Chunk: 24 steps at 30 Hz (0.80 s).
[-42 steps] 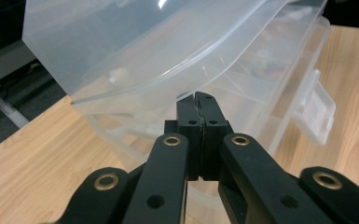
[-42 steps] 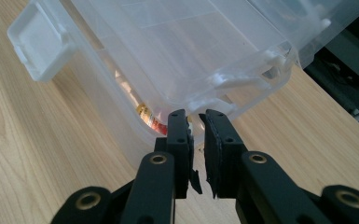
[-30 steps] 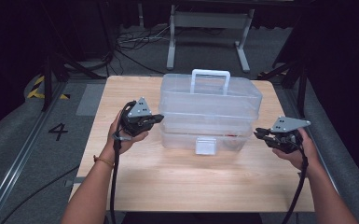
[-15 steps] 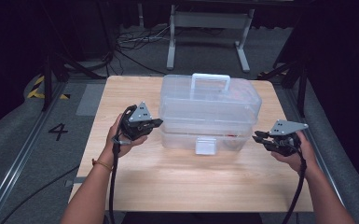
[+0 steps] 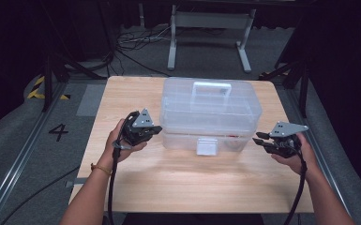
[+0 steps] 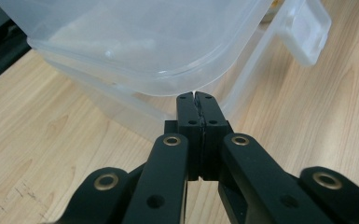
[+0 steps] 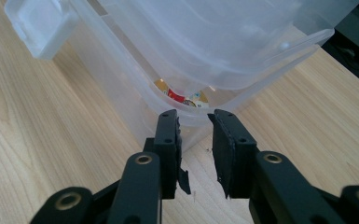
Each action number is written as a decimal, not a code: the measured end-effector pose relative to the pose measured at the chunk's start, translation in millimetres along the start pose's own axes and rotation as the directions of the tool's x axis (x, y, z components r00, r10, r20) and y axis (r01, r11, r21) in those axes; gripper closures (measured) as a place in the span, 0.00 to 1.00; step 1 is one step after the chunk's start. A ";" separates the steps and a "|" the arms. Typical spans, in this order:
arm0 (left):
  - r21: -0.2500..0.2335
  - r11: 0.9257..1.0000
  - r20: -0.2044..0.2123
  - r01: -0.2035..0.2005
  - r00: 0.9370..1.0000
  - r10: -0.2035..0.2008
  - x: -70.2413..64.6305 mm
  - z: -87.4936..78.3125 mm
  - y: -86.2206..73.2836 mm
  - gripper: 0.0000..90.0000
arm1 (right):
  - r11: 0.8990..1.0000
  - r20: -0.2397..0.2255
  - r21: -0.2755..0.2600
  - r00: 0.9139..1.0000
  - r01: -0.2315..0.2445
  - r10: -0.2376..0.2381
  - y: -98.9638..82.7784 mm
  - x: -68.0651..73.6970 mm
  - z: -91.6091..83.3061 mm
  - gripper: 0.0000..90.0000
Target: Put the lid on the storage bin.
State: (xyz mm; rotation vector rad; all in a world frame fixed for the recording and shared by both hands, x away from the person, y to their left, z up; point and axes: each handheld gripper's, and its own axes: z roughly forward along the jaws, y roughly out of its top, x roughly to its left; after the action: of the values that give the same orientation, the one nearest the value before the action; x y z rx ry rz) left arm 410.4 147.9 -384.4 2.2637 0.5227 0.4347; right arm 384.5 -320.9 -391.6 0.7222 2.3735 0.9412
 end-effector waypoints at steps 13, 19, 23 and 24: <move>0.010 1.000 -0.015 0.011 1.000 -0.011 -0.8 3.8 -8.8 1.00 | 0.999 0.000 -0.003 0.999 -0.039 0.039 -3.0 0.2 6.3 0.74; 0.027 1.000 -0.021 -0.003 1.000 0.004 -4.2 8.9 -11.7 1.00 | 0.999 0.002 -0.010 0.999 -0.044 0.045 -3.8 -0.2 7.0 0.71; 0.030 0.999 -0.021 -0.012 1.000 0.012 -4.6 8.7 -11.3 1.00 | 0.998 0.000 -0.013 0.998 -0.055 0.055 -4.4 -1.0 7.2 0.69; 0.029 0.999 -0.025 -0.016 1.000 0.016 -4.8 8.2 -11.0 1.00 | 0.999 0.001 -0.013 0.999 -0.053 0.053 -4.2 -0.8 7.3 0.69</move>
State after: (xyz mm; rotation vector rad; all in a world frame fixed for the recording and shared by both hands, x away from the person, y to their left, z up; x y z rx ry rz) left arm 407.4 147.5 -398.7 2.2945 0.5271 0.4668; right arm 388.3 -320.7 -399.2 0.7834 2.3555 0.9775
